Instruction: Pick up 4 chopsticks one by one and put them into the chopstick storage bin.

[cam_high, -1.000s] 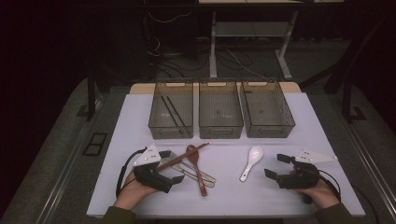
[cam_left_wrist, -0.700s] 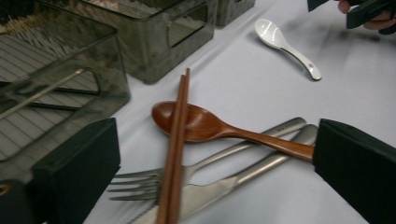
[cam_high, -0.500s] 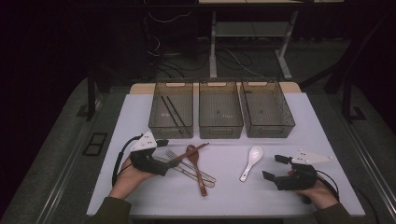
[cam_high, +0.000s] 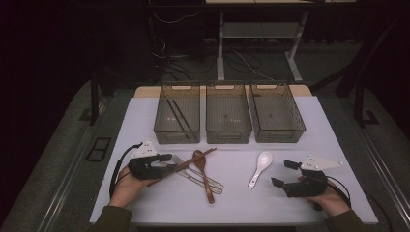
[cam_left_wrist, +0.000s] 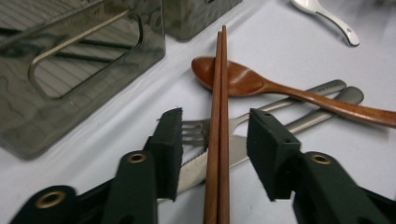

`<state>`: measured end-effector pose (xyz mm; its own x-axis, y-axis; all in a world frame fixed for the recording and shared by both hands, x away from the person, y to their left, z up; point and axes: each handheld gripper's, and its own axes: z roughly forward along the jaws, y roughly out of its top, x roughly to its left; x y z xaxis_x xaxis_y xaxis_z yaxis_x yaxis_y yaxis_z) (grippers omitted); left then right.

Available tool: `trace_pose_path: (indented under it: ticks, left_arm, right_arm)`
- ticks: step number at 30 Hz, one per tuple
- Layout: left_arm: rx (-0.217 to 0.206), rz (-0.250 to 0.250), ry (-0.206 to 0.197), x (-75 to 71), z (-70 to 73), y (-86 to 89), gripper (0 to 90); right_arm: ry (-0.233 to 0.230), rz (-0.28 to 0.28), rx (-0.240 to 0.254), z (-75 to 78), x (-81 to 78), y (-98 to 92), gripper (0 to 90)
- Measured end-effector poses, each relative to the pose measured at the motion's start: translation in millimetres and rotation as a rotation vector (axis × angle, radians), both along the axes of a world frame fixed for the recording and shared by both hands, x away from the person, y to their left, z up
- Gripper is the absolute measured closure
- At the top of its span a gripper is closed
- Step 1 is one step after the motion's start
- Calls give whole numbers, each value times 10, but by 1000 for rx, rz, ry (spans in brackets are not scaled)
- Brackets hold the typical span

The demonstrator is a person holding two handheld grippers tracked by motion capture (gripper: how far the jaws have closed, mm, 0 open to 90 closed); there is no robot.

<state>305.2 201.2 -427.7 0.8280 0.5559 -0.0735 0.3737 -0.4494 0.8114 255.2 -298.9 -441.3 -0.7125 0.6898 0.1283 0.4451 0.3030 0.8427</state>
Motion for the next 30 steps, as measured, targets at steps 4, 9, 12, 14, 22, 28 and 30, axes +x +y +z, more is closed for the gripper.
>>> trace_pose_path:
  ticks: [4,9,12,14,22,28,30]
  left_arm:
    - [7,2,23,-1,-22,32,653]
    - [15,9,43,8,-41,24,729]
    - [39,4,46,22,-61,23,758]
    - [42,4,54,31,-79,18,769]
    - [53,-11,67,40,-107,12,786]
    - [50,-9,78,39,-147,5,786]
    - [52,-11,76,40,-149,4,786]
  right_arm:
    - [3,-1,-2,-2,2,1,153]
    - [2,-1,-10,-7,0,5,153]
    - [2,0,-10,-5,0,6,153]
    - [1,2,-10,-6,0,8,153]
    - [3,-3,-8,-7,2,3,153]
    - [2,-3,-10,-8,3,1,153]
    - [2,-3,-11,-9,3,2,153]
